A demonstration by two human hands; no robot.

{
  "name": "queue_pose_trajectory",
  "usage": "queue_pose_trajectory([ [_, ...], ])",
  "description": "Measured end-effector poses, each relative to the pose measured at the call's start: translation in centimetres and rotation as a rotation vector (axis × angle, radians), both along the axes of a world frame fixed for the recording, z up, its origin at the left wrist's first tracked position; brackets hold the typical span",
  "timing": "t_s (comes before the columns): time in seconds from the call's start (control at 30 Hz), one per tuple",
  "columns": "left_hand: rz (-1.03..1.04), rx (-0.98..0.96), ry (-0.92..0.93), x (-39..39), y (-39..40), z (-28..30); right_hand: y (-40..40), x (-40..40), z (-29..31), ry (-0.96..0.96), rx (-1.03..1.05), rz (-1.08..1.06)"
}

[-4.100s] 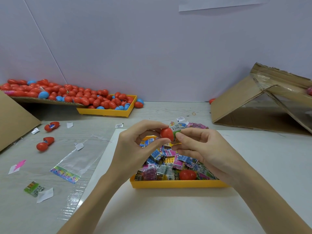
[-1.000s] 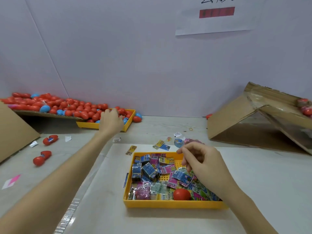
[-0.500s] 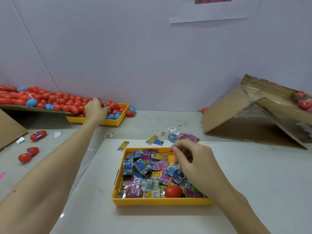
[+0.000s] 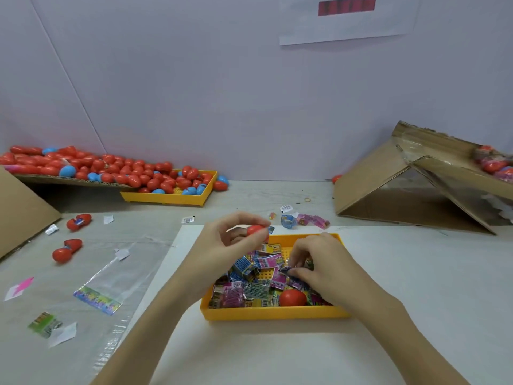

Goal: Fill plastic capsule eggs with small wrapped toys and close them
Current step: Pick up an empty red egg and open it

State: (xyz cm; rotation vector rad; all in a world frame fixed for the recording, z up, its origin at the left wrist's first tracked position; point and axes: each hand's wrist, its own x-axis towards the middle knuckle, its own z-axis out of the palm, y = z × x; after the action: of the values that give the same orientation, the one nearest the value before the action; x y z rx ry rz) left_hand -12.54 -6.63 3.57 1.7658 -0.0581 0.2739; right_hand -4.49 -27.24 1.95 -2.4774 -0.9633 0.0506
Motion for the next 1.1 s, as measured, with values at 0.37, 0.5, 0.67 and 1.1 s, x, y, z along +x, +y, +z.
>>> queue_pose_trajectory([
  [0.37, -0.042, 0.005, 0.049, -0.4, 0.3, -0.7, -0.1, 0.0, 0.6, 0.337, 0.63, -0.045],
  [0.5, -0.104, -0.17, 0.038, -0.4, 0.1, -0.3, 0.2, -0.5, 0.9, 0.495, 0.792, -0.007],
  [0.67, -0.088, -0.264, 0.041, -0.4, -0.3, -0.6, 0.2, -0.2, 0.5, 0.394, 0.73, -0.112],
  [1.1, 0.169, -0.045, 0.106, -0.6, -2.3, -1.0, 1.2, -1.2, 0.4, 0.766, 0.979, -0.067],
])
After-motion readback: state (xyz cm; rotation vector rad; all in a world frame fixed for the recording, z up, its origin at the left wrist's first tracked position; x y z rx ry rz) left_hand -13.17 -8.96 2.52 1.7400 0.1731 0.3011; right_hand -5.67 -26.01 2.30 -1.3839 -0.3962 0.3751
